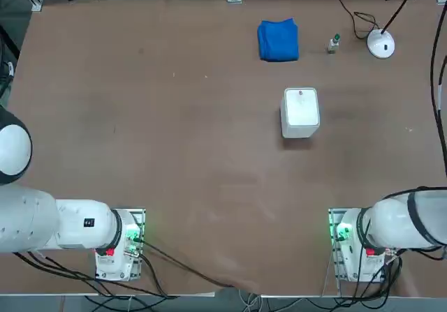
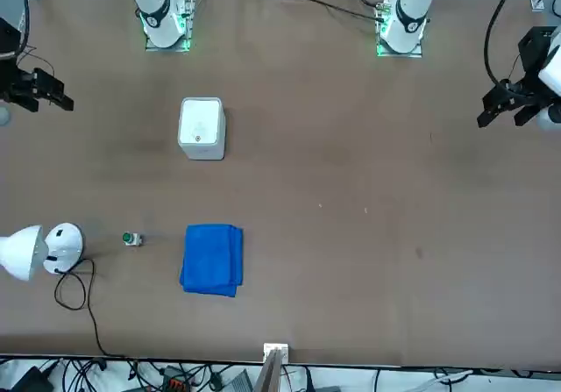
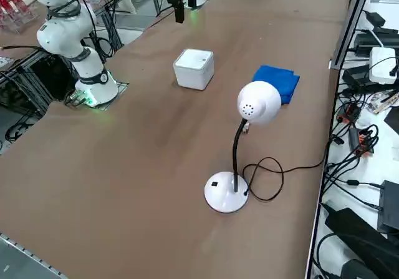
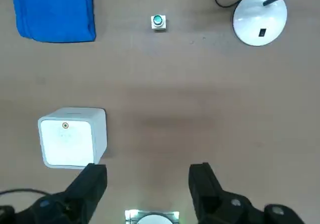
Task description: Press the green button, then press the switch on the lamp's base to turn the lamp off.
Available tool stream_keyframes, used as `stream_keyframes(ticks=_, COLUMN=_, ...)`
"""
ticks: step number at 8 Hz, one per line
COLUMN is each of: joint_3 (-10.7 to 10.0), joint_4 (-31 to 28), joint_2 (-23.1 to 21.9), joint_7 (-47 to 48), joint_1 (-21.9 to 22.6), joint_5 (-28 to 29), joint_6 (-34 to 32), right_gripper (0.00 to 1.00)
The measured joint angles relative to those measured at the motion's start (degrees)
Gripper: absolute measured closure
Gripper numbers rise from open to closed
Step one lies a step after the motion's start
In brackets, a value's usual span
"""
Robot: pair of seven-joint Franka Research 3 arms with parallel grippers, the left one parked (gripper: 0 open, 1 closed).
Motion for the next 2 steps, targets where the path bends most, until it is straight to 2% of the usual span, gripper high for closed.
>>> stream_keyframes(ticks=1, joint_3=1.7, joint_4=-0.1, joint_2=-0.1, joint_7=0.0, joint_1=-1.6, joint_5=-0.1, joint_6=0.2, right_gripper=0.0)
stream_keyframes(ticks=2, joint_3=2.4, joint_4=-0.4, joint_2=-0.3, joint_7=0.0, joint_1=-1.8, joint_5=-0.1, joint_6=0.3, right_gripper=0.0)
